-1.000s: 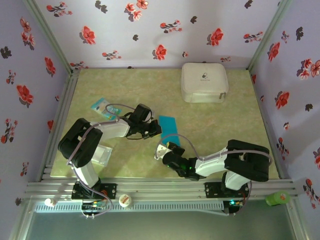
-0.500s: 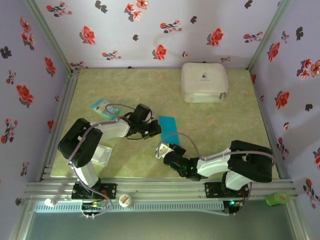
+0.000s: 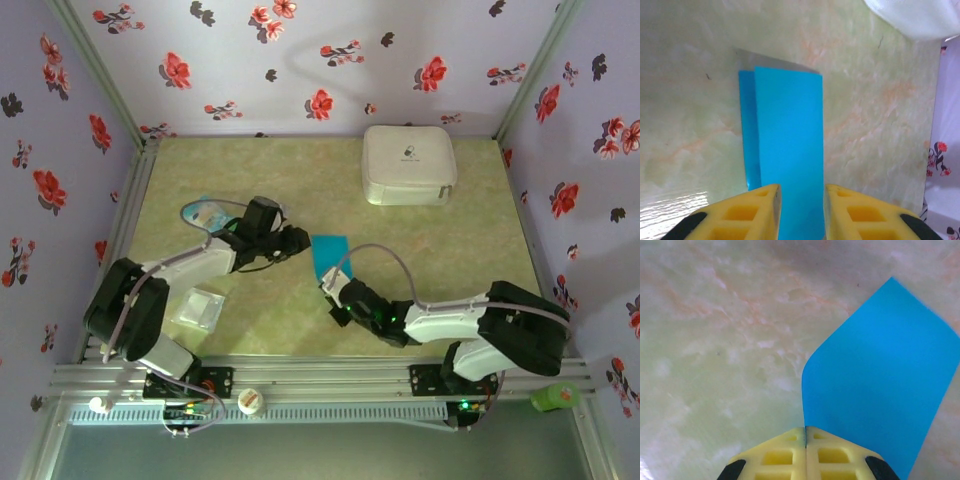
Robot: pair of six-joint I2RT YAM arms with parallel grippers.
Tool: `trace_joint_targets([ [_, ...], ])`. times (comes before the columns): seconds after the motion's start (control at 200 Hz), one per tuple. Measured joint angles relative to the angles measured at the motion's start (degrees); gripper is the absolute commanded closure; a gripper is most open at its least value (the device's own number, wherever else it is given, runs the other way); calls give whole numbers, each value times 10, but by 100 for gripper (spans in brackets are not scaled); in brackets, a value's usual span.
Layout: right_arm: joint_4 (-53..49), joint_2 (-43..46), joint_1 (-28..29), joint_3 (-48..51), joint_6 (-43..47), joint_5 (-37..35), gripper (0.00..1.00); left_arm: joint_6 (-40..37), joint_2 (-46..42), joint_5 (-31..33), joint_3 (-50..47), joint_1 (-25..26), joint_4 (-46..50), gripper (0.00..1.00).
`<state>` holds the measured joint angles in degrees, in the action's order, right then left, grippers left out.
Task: Fold a paper plane with a square sheet of paper (pick it up from the middle)
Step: Third fold the triangle at the center of the table.
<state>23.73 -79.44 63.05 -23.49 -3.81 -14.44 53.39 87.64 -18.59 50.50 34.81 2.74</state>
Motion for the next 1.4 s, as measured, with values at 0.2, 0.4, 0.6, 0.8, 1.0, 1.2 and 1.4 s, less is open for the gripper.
trace_joint_targets([
  [0.2,-25,3,-46,-28,-65,125,99,-21,2,-1,11,-7,25,71],
  [0.4,-24,3,-77,-31,-111,196,99,-42,52,-28,73,-7,29,73],
  [0.6,-13,-3,-102,-30,-149,249,100,-70,116,-64,130,-6,32,76],
  [0.8,7,-20,-128,-30,-184,299,100,-100,196,-92,189,7,56,81],
  [1.0,18,-55,-145,-30,-210,338,100,-116,252,-98,204,17,75,84],
  [1.2,21,-74,-159,-30,-236,370,100,-119,269,-96,191,17,80,85],
  [1.4,21,-85,-183,-31,-261,392,100,-120,271,-97,175,17,71,86],
])
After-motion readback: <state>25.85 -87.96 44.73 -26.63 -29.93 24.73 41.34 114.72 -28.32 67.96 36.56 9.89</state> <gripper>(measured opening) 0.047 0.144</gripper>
